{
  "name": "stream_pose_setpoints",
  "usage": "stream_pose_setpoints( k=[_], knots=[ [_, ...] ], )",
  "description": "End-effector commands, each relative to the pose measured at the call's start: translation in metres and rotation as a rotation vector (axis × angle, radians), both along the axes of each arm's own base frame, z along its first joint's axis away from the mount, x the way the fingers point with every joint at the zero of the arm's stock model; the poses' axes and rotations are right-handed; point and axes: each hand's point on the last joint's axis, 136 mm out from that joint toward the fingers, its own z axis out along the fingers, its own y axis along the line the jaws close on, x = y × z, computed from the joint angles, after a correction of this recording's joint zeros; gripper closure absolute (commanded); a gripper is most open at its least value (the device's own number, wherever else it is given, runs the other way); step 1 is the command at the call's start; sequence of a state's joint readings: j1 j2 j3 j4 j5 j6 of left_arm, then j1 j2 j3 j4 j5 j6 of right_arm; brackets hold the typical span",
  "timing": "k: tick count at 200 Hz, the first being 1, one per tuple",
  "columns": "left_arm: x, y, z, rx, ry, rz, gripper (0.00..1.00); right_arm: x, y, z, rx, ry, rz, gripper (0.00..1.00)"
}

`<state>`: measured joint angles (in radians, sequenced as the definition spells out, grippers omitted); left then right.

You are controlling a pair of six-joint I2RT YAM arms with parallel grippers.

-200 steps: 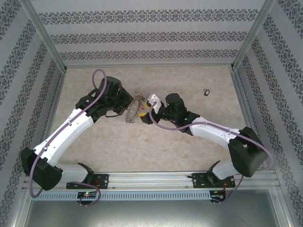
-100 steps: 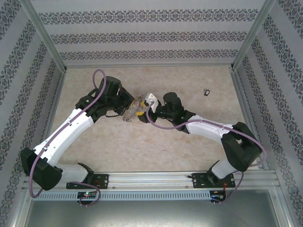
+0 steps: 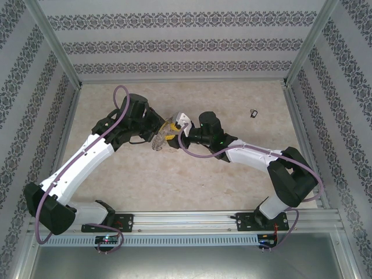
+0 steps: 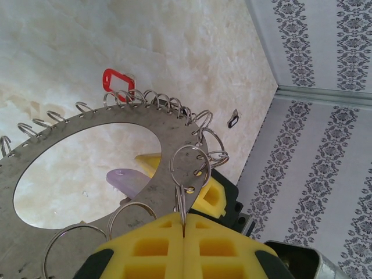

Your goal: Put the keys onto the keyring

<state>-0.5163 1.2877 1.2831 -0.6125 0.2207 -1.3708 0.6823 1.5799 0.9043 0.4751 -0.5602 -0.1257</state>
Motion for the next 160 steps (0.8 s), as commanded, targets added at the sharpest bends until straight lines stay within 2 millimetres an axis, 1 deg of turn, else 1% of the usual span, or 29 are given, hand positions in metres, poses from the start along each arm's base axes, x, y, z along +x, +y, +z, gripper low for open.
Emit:
stream_pose_setpoints(
  k=[1,18,28,32,41,59,65,74,84,118,131,160],
  knots=[
    [0.001,-0.006,0.03,-0.067,-0.085,-0.006,1.0,-0.004,0.007,0.022,0.063,-0.023,0.077,0.51],
    [0.001,-0.004,0.029,-0.055,-0.09,-0.003,1.0,-0.006,0.009,0.024,0.069,-0.018,0.098,0.64],
    [0.001,-0.003,0.03,-0.051,-0.095,-0.001,1.0,-0.006,0.009,0.025,0.071,-0.019,0.097,0.67],
    [0.001,-0.003,0.03,-0.051,-0.095,-0.002,1.0,-0.005,0.009,0.026,0.073,-0.022,0.095,0.7],
    [0.002,-0.003,0.031,-0.05,-0.1,0.0,1.0,-0.005,0.009,0.025,0.073,-0.016,0.094,0.71],
    [0.002,-0.002,0.029,-0.047,-0.101,-0.001,1.0,-0.003,0.007,0.026,0.071,-0.013,0.086,0.79],
    [0.001,-0.002,0.029,-0.045,-0.101,-0.001,1.0,-0.002,0.006,0.026,0.069,-0.008,0.082,0.83],
    [0.001,-0.001,0.028,-0.038,-0.103,-0.001,1.0,-0.001,0.004,0.026,0.067,-0.006,0.078,0.85],
    [0.001,0.0,0.027,-0.029,-0.104,0.0,1.0,-0.001,0.002,0.026,0.066,0.0,0.074,0.9],
    [0.002,0.007,0.018,0.021,-0.108,0.008,1.0,-0.003,-0.003,0.025,0.048,0.017,0.074,0.96],
    [0.002,0.007,0.013,0.029,-0.105,0.008,1.0,-0.006,-0.004,0.026,0.046,0.02,0.081,1.0],
    [0.003,0.003,0.004,0.017,-0.087,0.0,1.0,-0.01,-0.007,0.032,0.041,0.016,0.085,1.0]
  ],
)
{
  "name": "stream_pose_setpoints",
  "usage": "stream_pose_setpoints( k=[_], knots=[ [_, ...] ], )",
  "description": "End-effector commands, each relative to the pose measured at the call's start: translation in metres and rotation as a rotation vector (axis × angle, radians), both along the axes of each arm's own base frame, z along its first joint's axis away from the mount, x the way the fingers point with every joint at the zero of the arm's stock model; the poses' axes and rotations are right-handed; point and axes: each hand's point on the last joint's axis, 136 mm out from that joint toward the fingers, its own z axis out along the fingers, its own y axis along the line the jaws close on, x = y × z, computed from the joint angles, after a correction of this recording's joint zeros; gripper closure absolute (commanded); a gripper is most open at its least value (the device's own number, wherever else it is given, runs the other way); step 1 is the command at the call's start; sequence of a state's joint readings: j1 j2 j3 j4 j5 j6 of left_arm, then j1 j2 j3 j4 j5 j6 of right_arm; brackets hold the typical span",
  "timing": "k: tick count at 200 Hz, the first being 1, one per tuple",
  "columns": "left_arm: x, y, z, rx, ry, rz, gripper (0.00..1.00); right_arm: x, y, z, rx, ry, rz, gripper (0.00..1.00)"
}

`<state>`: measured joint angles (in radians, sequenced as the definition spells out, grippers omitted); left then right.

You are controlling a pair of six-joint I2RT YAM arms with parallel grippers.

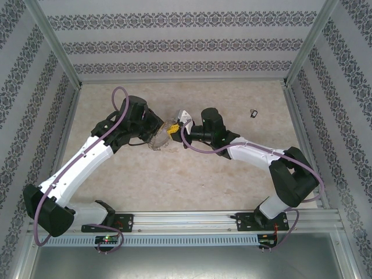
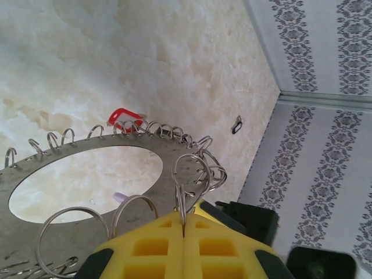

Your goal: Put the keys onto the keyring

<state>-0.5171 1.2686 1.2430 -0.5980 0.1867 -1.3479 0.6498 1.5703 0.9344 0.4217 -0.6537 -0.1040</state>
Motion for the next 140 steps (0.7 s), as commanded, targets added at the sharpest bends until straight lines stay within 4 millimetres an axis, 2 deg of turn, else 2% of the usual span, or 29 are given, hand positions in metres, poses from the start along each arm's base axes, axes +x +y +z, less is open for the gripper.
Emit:
stream_pose_setpoints(
  k=[1,26,76,118,140],
  knots=[
    [0.003,-0.004,0.013,-0.018,-0.071,-0.013,1.0,-0.008,-0.003,0.023,0.025,-0.032,0.032,1.0],
    [0.005,-0.005,0.013,-0.021,-0.077,-0.016,0.94,-0.009,-0.004,0.03,0.022,-0.05,0.027,1.0],
    [0.006,-0.004,0.017,-0.008,-0.099,-0.028,0.72,-0.015,-0.005,0.036,-0.008,-0.077,0.054,1.0],
    [0.003,0.011,0.018,0.038,-0.137,-0.017,0.7,-0.02,-0.012,0.045,-0.016,-0.041,0.079,1.0],
    [0.005,0.027,0.028,0.137,-0.251,-0.034,0.47,-0.022,-0.017,0.052,-0.041,0.011,0.091,1.0]
  ],
)
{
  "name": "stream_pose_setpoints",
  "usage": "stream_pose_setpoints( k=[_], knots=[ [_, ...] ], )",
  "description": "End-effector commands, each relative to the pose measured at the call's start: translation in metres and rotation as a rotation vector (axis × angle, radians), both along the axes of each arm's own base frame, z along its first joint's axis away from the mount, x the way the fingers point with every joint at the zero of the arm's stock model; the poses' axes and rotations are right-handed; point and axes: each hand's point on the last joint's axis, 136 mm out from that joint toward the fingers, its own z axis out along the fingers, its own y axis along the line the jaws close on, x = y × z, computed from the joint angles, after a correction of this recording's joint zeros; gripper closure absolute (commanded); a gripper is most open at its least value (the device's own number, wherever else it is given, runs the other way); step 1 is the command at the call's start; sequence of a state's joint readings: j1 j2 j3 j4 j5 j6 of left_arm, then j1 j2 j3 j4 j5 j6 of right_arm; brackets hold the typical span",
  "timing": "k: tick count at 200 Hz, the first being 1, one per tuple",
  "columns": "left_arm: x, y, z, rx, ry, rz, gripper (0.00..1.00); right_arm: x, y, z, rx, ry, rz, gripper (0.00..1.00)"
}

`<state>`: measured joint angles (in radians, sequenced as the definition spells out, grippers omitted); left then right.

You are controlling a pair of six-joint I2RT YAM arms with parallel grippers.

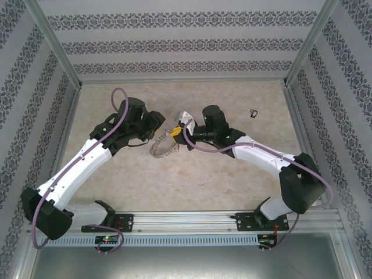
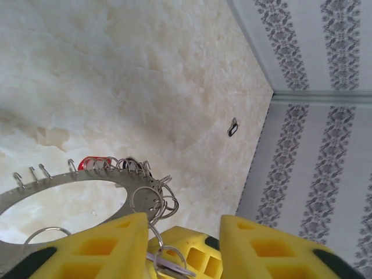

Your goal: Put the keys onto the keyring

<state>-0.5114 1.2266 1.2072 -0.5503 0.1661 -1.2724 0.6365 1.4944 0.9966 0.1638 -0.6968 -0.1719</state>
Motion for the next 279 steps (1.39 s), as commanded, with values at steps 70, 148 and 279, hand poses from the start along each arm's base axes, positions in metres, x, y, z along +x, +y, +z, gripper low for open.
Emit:
stream_pose_setpoints(
  k=[70,148,279],
  knots=[
    [0.0,0.034,0.015,0.552,-0.573,-0.317,0.09,-0.012,-0.026,0.079,-0.015,0.01,0.016,1.0],
    [-0.039,-0.027,0.016,0.574,-0.947,-0.845,0.04,-0.017,-0.038,0.095,-0.012,0.067,-0.005,1.0],
    [-0.043,-0.072,-0.02,0.414,-0.821,-0.814,0.05,0.005,-0.06,0.071,-0.111,0.158,-0.253,1.0]
  ],
)
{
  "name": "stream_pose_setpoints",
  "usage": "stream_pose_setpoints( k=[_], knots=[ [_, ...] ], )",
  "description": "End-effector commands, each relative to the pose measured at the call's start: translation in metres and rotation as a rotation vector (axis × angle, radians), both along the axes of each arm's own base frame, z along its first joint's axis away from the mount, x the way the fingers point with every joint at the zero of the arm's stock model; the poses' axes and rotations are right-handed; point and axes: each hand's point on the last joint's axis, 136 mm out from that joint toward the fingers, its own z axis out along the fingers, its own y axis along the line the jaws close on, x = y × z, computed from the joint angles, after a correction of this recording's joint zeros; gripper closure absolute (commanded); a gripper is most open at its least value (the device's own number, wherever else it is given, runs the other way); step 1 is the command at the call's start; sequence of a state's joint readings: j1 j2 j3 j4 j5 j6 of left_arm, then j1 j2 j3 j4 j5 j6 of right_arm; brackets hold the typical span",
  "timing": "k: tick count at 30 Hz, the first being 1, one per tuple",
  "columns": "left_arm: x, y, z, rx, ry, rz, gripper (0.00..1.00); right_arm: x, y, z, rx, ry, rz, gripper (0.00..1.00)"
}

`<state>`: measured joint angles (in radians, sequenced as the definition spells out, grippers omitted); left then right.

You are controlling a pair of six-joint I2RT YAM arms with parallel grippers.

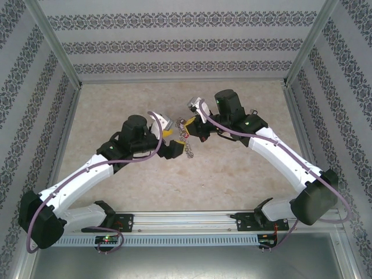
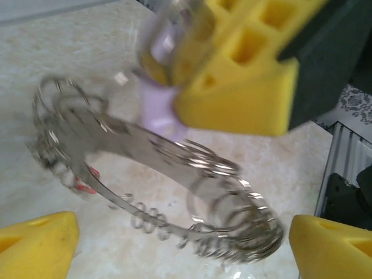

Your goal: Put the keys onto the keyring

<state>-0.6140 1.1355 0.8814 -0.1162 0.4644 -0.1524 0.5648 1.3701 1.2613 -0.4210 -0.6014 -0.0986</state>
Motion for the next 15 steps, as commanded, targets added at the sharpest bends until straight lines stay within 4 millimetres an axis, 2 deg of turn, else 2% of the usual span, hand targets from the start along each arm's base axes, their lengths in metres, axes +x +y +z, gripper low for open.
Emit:
stream_pose_setpoints(
  k=[1,5,9,12,15],
  knots=[
    [0.009,-0.001,0.001,-0.055,-0.01,0.068,0.05,0.006,-0.008,0.018,0.009,-0.049,-0.071,1.0],
    [0.009,-0.003,-0.004,-0.078,0.007,0.079,0.04,0.011,-0.01,0.013,-0.025,-0.057,-0.108,1.0],
    [0.021,0.006,-0.027,0.023,0.006,0.18,0.1,0.008,-0.002,0.013,-0.022,-0.035,-0.098,1.0],
    [0.031,0.013,-0.039,0.138,-0.074,0.205,0.22,0.003,0.0,0.012,-0.029,0.023,-0.105,1.0],
    [0.041,0.018,-0.04,0.201,-0.167,0.222,0.34,-0.007,-0.003,0.011,-0.036,0.106,-0.108,1.0]
  ],
)
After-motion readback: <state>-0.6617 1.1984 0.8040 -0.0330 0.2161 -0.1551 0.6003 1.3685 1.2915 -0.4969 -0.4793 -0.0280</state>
